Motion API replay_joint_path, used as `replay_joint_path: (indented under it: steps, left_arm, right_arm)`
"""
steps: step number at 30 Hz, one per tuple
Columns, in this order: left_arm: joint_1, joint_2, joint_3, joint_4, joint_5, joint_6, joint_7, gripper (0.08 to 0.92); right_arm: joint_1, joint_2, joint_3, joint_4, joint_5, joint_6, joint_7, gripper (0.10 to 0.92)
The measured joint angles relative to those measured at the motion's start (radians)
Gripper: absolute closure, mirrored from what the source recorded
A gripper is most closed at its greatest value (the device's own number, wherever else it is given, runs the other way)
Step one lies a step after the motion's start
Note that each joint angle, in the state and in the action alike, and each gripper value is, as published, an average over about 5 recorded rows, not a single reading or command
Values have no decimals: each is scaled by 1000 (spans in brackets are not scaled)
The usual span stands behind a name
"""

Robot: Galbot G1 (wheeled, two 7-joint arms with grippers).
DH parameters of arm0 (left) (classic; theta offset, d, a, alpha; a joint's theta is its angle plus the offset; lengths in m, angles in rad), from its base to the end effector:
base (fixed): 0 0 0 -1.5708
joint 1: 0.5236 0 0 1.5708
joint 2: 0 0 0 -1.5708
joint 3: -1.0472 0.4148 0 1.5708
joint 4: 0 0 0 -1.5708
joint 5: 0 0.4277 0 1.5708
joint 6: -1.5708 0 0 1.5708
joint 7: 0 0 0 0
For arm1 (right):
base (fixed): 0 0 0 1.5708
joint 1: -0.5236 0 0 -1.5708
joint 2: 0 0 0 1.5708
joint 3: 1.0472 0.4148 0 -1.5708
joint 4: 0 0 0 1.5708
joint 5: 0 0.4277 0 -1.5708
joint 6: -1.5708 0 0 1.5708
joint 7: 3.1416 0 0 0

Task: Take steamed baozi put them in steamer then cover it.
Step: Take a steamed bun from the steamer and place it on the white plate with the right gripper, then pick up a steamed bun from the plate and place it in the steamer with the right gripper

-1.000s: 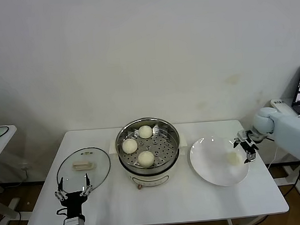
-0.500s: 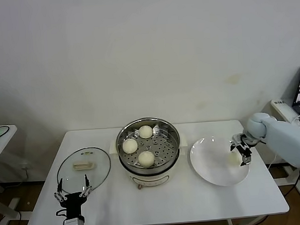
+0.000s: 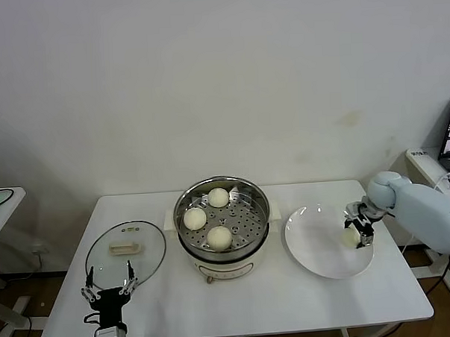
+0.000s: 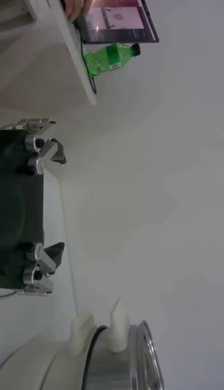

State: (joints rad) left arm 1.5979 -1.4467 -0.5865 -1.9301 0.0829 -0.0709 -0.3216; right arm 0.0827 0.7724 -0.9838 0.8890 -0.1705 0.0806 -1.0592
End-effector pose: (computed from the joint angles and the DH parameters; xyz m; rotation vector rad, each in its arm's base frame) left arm 0.2048 0.0577 -0.4300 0.4661 -3.0045 -0.3625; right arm 0.6555 -0.2589 -0.2861 1.2717 -1.1621 1.4710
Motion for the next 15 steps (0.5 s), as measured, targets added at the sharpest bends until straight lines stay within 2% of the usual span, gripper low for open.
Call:
replay_joint_path:
  steps: [6,15]
  left_arm:
    - [2,-2,0,-7,0,0,-1,177]
    - [-1,-2,5,-10,4,1,-1,177]
  right_arm:
    - [25,-7,-10,10,11,-8,0,434]
    - [175,8,-105,78,104,-37,3,435]
